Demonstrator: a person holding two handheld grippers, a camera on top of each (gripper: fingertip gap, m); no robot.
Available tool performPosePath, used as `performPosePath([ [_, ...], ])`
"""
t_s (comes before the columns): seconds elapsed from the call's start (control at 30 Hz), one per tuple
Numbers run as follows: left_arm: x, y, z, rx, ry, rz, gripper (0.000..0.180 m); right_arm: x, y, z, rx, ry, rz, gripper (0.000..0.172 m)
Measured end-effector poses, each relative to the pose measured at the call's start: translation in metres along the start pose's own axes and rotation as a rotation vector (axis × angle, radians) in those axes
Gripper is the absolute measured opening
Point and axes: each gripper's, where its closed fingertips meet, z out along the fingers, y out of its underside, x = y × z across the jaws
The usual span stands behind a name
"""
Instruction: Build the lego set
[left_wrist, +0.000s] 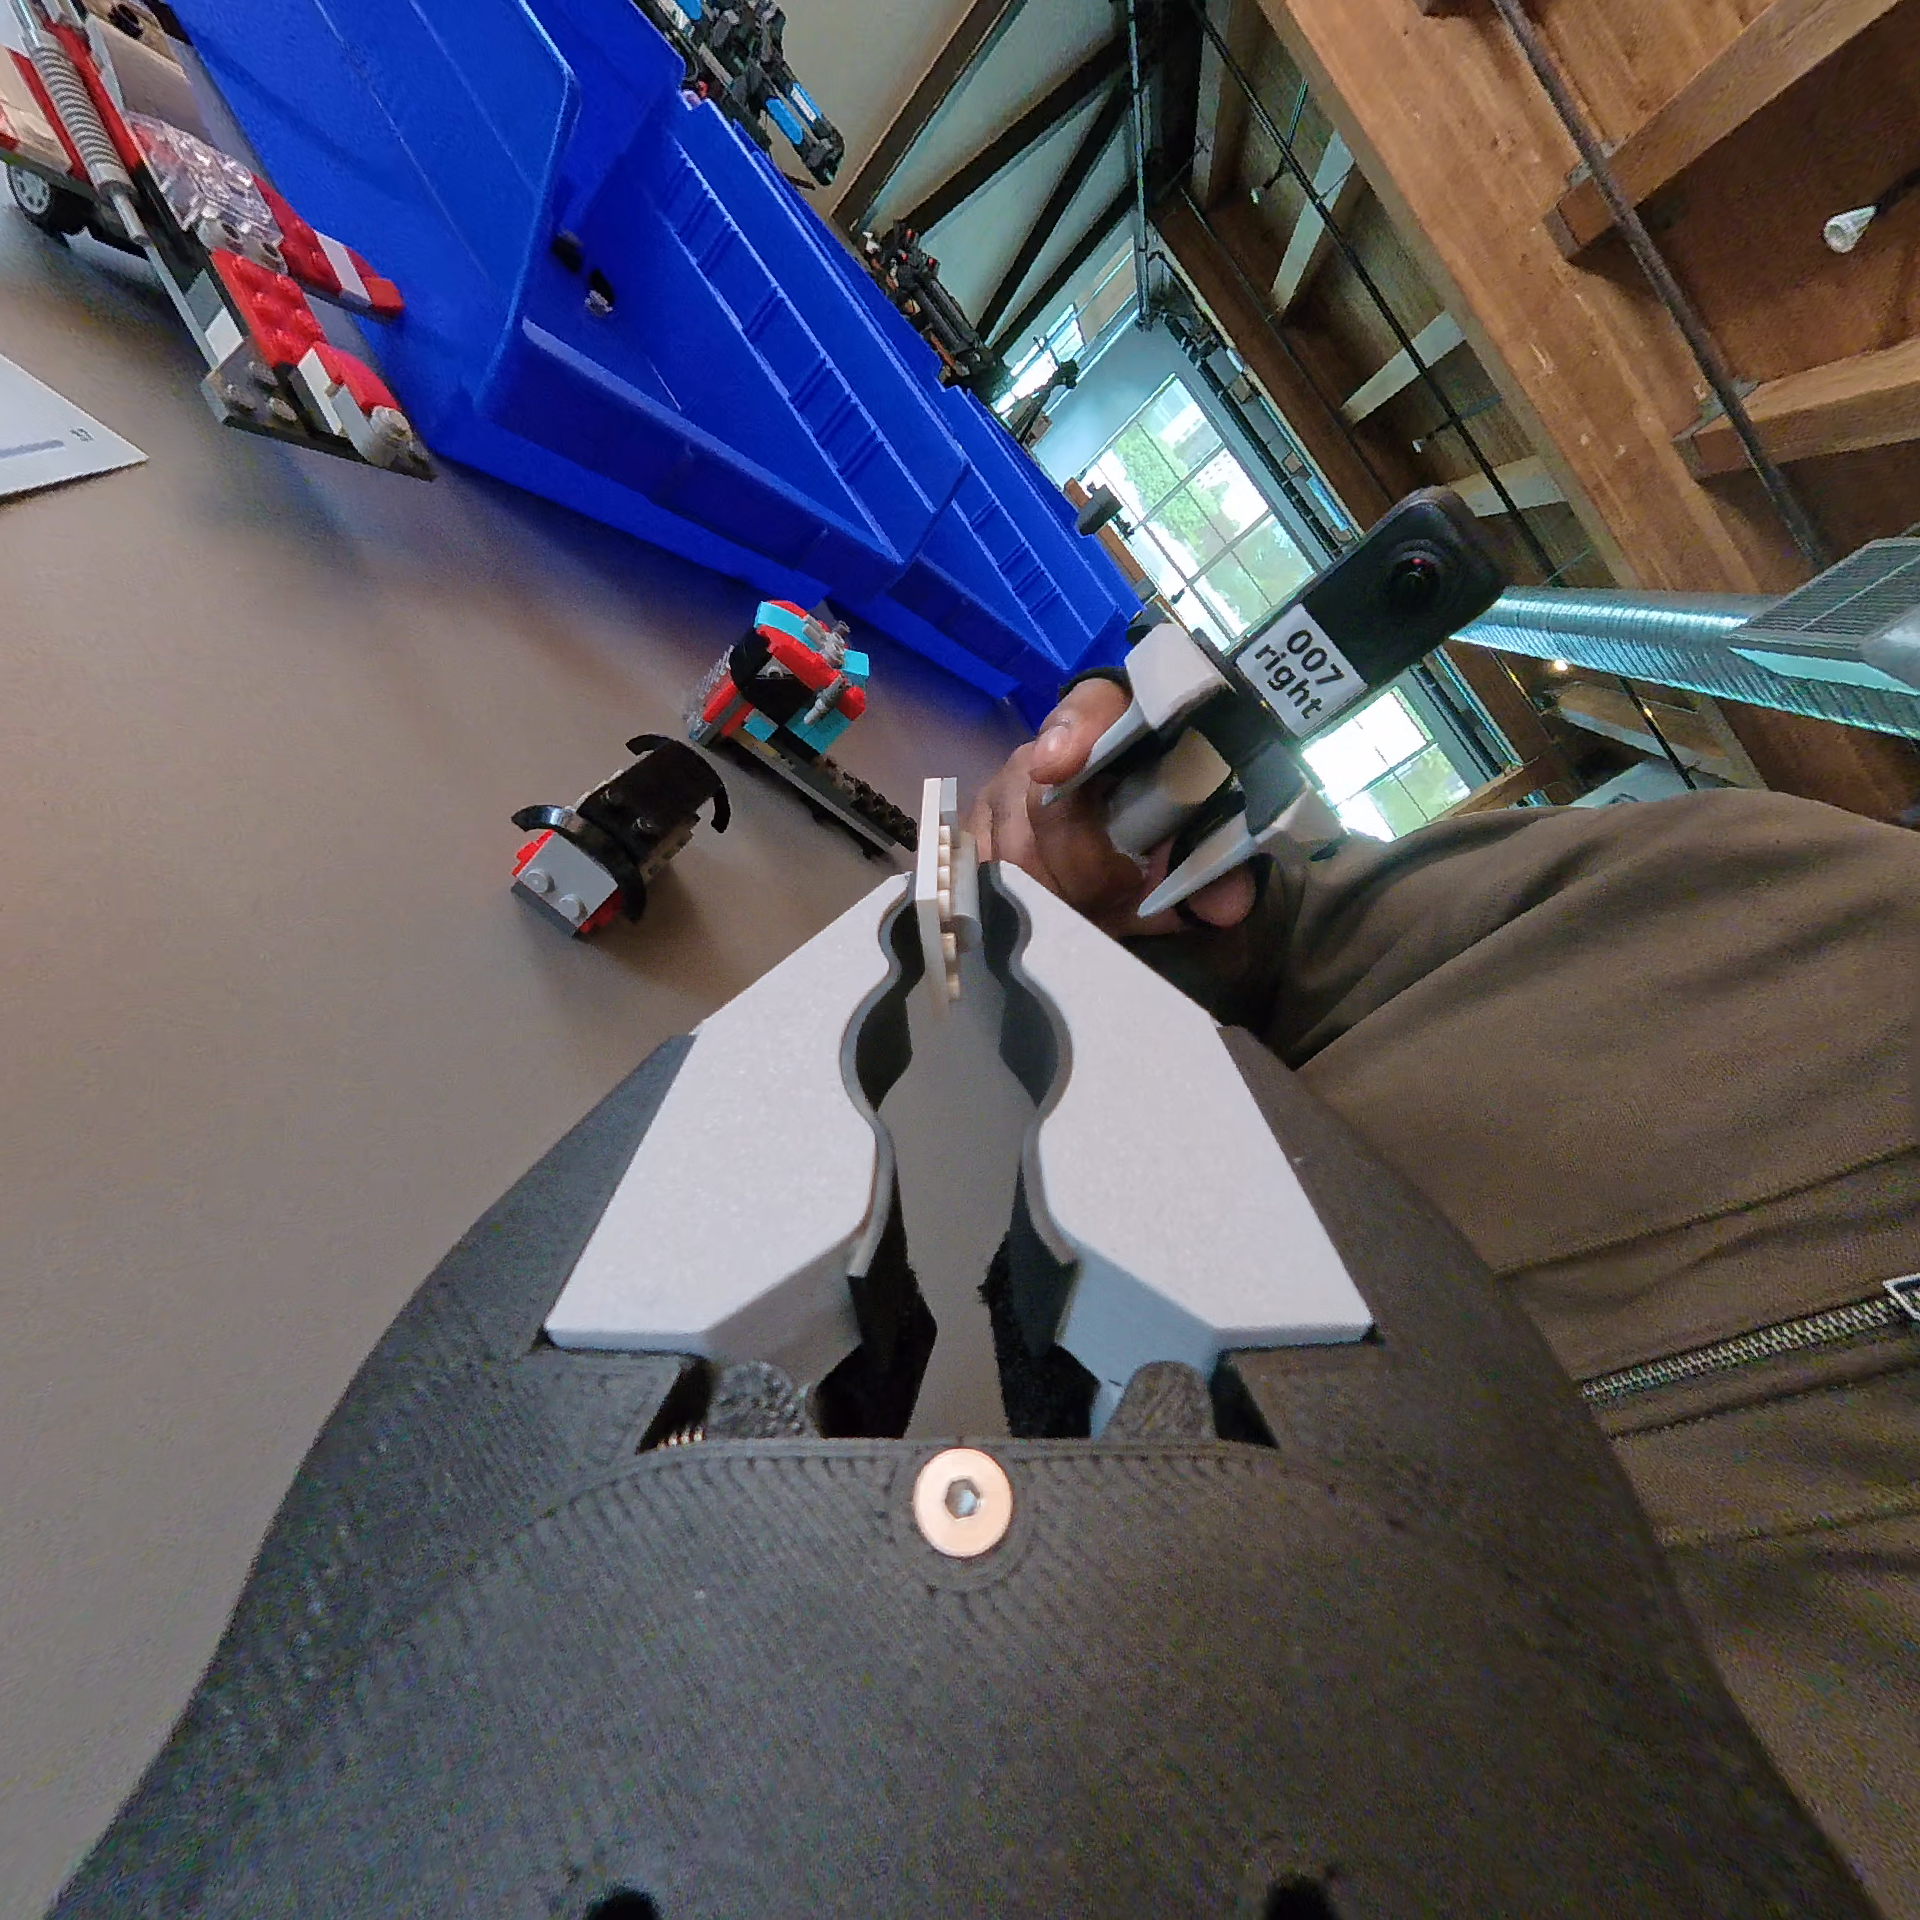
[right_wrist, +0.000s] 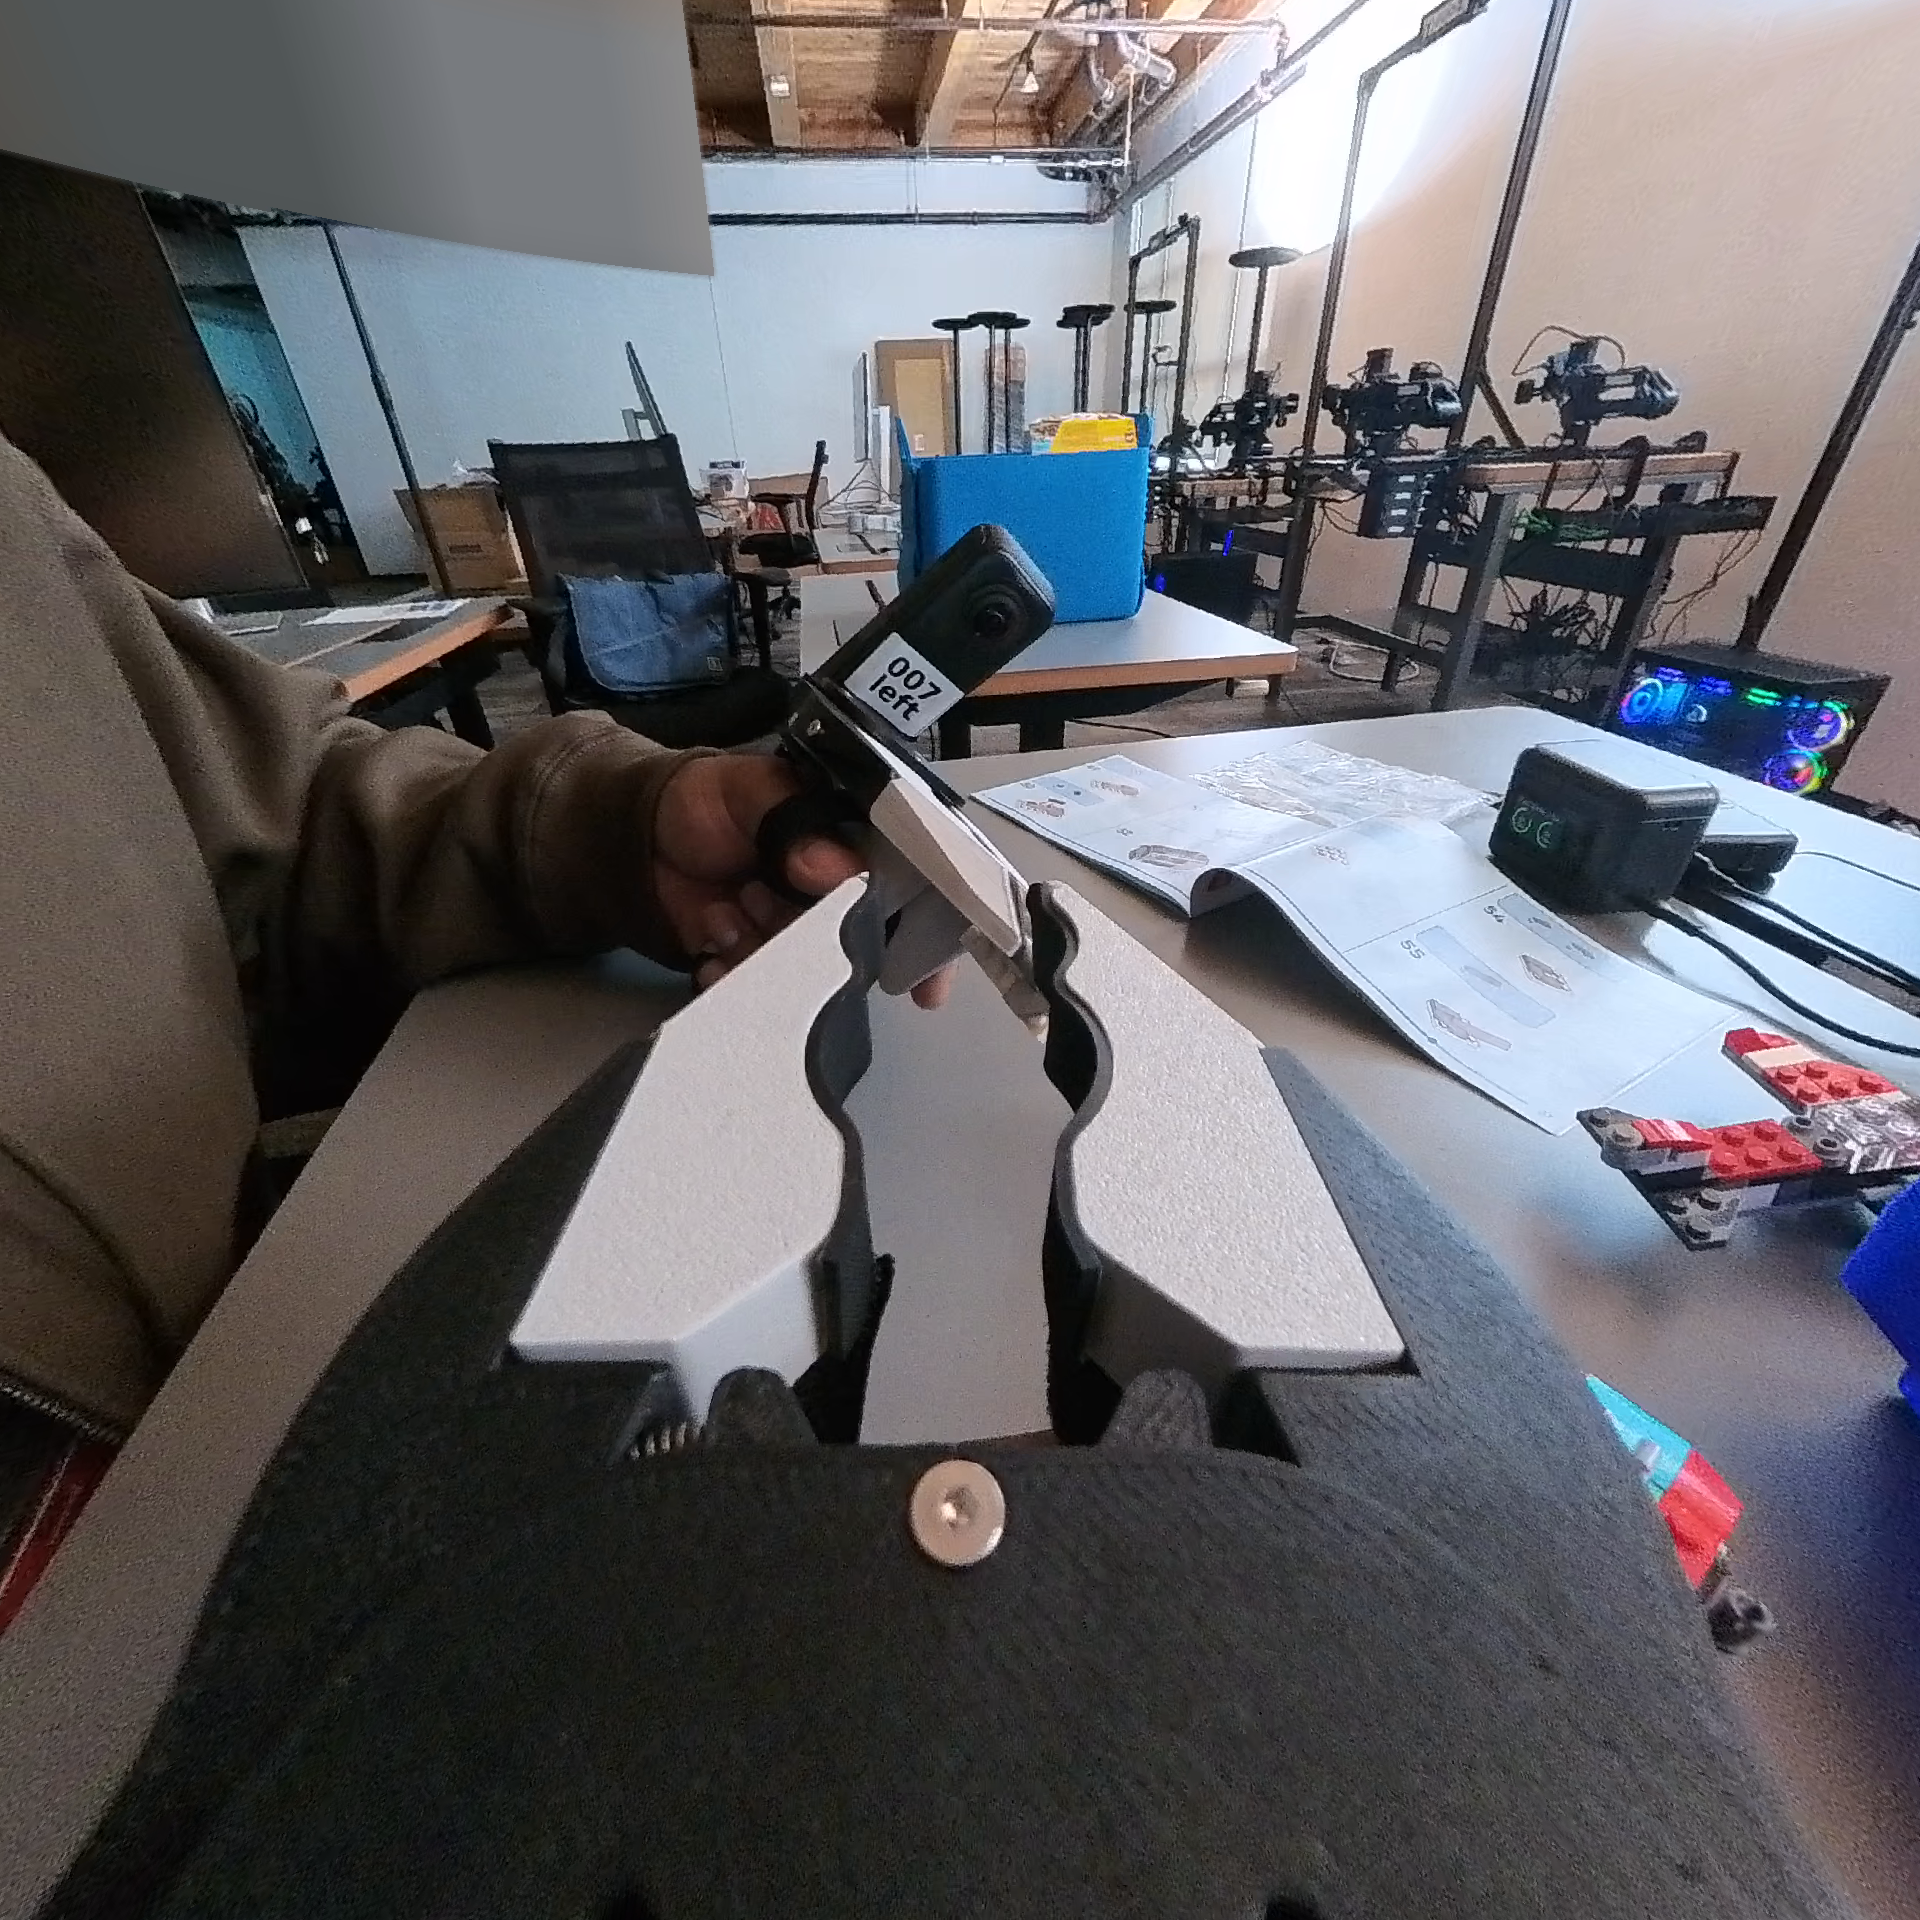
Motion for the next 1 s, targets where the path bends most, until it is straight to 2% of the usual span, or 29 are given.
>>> performPosePath([
  [0.47, -0.014, -0.011, -0.014, 0.014, -0.043, 0.019, 0.010, 0.012, 0.002, -0.033, 0.008, 0.003, 0.036, 0.028],
  [1.0, -0.040, -0.030, -0.048, 0.047, -0.089, 0.015, 0.010, 0.050, 0.012, -0.119, -0.027, 0.058, 0.083, 0.028],
])
